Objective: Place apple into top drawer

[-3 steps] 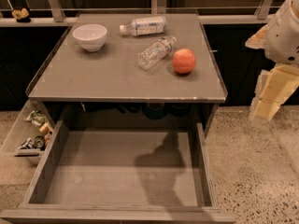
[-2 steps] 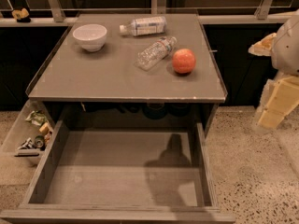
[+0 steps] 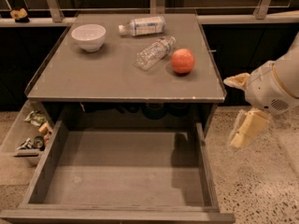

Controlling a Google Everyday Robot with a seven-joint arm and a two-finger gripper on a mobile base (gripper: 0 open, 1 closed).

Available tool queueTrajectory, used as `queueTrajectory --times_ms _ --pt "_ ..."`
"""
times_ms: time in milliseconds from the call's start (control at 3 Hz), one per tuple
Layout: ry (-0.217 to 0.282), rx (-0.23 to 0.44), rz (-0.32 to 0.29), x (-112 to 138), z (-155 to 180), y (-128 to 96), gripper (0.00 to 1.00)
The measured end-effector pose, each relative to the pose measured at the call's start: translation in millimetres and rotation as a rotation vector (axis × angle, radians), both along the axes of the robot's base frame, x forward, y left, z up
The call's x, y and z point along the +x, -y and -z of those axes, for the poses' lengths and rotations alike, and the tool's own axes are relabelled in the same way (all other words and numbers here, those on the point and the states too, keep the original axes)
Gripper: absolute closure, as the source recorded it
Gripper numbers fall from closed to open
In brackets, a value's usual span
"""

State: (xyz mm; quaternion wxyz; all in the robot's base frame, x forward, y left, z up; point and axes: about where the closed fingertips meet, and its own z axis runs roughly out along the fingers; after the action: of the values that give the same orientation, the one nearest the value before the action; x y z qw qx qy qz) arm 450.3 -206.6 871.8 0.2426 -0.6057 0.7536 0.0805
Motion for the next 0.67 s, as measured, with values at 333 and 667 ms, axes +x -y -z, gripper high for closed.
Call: queueTrajectory --times_ms 333,667 --pt "0.034 0.036 0.028 50.4 41.5 -12.7 0.00" --pt "0.033 0.035 0.027 49.9 41.4 -12.8 0.00"
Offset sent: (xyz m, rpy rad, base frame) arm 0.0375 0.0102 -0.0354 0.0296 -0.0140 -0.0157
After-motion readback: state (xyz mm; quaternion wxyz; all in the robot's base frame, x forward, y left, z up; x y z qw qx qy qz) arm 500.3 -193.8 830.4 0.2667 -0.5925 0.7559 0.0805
